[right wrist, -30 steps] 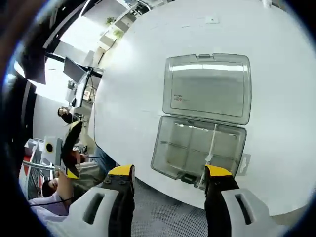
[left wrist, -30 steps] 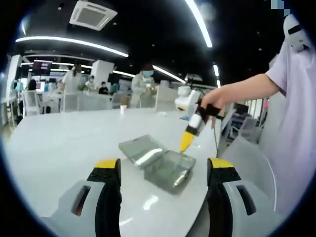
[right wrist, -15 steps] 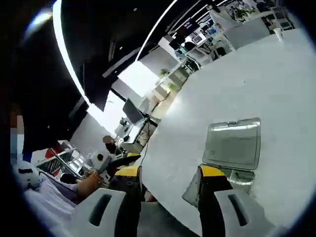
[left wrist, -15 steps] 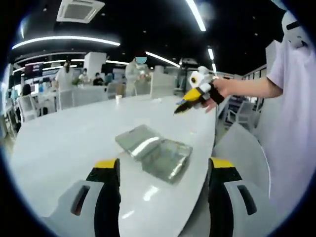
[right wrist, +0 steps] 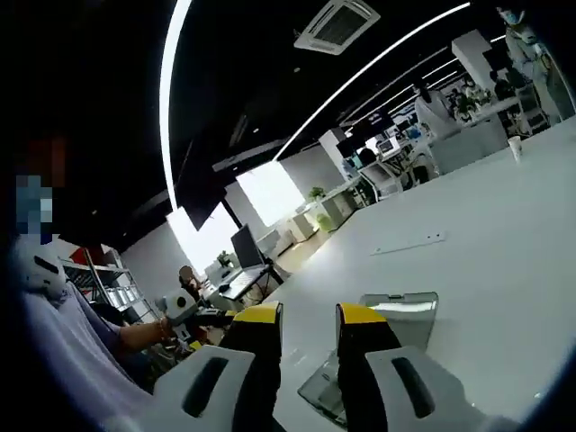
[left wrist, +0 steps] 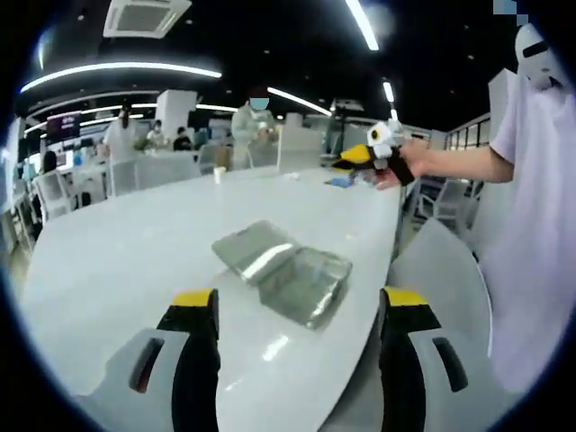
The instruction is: Insert the divider into the dual guide fixture by aligning both edges with the guide slots and pushing it downward to the bottom, including one-sided entry, uneven engagement, binding, and posture correction.
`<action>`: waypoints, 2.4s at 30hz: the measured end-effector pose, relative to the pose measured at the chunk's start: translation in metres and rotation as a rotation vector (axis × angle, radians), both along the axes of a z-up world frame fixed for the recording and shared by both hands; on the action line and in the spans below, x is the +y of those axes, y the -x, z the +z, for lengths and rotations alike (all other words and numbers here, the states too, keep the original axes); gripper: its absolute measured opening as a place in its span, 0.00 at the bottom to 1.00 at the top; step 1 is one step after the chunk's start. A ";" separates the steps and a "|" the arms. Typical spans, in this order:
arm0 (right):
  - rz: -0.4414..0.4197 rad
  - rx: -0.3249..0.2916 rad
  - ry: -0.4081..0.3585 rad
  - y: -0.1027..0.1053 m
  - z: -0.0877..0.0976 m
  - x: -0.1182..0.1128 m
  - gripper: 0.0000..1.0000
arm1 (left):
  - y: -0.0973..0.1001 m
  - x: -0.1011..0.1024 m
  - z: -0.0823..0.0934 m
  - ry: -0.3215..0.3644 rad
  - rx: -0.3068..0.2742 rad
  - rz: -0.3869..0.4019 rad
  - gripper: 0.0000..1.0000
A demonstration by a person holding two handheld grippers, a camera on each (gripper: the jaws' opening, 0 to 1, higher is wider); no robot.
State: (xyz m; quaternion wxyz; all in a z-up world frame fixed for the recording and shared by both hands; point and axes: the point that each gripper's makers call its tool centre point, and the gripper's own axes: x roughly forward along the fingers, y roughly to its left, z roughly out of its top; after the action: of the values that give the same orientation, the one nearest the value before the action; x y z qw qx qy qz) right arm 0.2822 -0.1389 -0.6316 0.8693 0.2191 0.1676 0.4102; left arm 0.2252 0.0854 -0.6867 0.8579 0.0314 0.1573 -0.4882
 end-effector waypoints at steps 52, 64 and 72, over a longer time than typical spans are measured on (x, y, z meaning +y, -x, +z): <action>-0.001 -0.126 0.243 0.093 -0.053 -0.007 0.16 | -0.004 -0.002 0.006 -0.134 0.065 -0.014 0.68; -0.046 -0.148 0.243 0.084 -0.053 -0.019 0.09 | -0.017 -0.020 -0.005 -0.199 0.098 -0.020 0.64; -0.065 -0.162 0.249 0.093 -0.054 -0.025 0.04 | -0.014 -0.023 -0.038 -0.330 0.148 0.011 0.63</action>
State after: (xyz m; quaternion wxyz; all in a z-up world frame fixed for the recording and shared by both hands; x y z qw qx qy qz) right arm 0.1889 -0.1639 -0.6851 0.9132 0.0812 0.1392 0.3743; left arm 0.2390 0.0625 -0.7250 0.8299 0.1349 0.2983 -0.4518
